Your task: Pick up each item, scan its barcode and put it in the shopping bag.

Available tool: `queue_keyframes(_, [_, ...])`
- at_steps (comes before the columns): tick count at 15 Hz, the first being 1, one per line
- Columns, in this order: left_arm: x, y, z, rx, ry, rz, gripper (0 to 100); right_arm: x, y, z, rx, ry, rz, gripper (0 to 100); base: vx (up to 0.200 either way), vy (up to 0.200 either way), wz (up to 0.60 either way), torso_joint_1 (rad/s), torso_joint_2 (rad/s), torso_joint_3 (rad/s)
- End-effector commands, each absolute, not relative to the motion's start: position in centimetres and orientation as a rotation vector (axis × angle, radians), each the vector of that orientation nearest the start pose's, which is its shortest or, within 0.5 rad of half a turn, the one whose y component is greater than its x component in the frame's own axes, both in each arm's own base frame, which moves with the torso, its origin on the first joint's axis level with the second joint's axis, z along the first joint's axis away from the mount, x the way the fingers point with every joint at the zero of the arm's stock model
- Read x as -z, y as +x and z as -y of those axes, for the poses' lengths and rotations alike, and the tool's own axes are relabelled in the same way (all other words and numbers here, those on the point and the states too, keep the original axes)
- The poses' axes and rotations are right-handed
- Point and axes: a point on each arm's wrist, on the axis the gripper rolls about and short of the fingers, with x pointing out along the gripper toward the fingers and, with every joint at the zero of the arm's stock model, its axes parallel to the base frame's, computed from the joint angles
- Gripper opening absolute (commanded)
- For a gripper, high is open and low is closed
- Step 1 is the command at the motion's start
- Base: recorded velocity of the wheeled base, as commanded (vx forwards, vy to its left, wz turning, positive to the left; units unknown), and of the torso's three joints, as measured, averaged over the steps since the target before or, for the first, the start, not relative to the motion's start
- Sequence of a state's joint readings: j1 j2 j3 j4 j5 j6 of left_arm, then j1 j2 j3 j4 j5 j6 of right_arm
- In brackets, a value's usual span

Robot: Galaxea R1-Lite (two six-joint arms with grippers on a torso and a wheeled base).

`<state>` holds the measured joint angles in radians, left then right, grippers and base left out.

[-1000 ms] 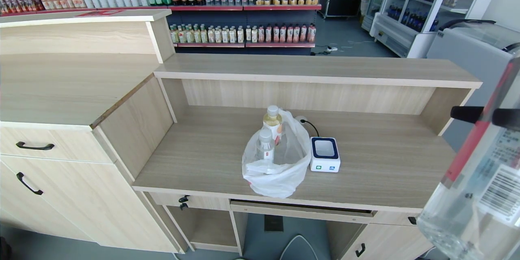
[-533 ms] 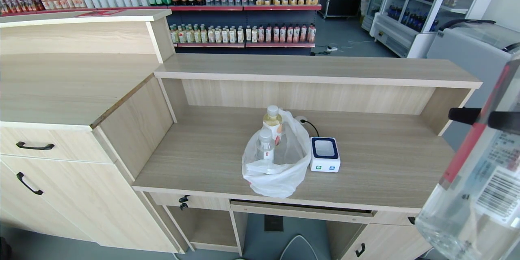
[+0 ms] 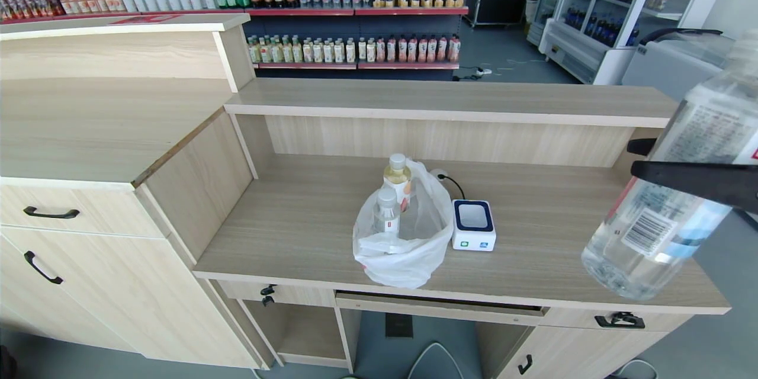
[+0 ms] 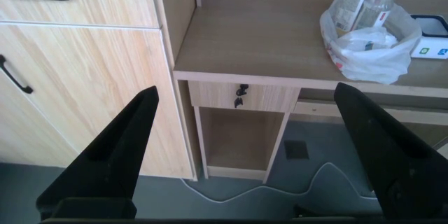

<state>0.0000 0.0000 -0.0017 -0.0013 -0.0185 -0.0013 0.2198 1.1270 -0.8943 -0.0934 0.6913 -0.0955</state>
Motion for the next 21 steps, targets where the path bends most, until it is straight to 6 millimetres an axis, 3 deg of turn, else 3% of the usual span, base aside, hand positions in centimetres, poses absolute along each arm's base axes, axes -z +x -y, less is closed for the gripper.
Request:
queue_keyframes(1, [-7.6, -2.3, 0.0, 0.018, -0.002, 0.003, 100, -25.8, 20.2, -1.2, -0.719, -0.281, -0.153, 0, 0.000, 0.000, 0.00, 0.000, 0.00, 0.000])
queue_keyframes(3, [-7.6, -2.3, 0.0, 0.018, -0.002, 0.003, 100, -24.4, 22.9, 1.8, -0.605, -0.478, -0.100, 0, 0.000, 0.000, 0.00, 0.000, 0.00, 0.000])
queue_keyframes(7, [-7.6, -2.3, 0.0, 0.018, -0.002, 0.003, 100, -22.9, 26.2, 4.7, -0.497, -0.728, 0.021, 0, 0.000, 0.000, 0.00, 0.000, 0.00, 0.000])
queue_keyframes(8, [-7.6, -2.3, 0.0, 0.018, -0.002, 0.003, 100, -22.2, 27.9, 5.8, -0.462, -0.864, 0.073, 0, 0.000, 0.000, 0.00, 0.000, 0.00, 0.000])
queue_keyframes(10, [-7.6, -2.3, 0.0, 0.018, -0.002, 0.003, 100, -21.9, 29.8, 6.5, -0.415, -1.058, 0.180, 0, 0.000, 0.000, 0.00, 0.000, 0.00, 0.000])
queue_keyframes(13, [-7.6, -2.3, 0.0, 0.018, -0.002, 0.003, 100, -20.7, 31.4, 6.9, -0.390, -1.183, 0.235, 0, 0.000, 0.000, 0.00, 0.000, 0.00, 0.000])
queue_keyframes(18, [-7.6, -2.3, 0.0, 0.018, -0.002, 0.003, 100, -19.8, 32.6, 6.6, -0.398, -1.213, 0.298, 0, 0.000, 0.000, 0.36, 0.000, 0.00, 0.001])
queue_keyframes(21, [-7.6, -2.3, 0.0, 0.018, -0.003, 0.003, 100, -18.3, 33.5, 6.6, -0.441, -1.203, 0.321, 0, 0.000, 0.000, 0.40, 0.002, 0.00, 0.003])
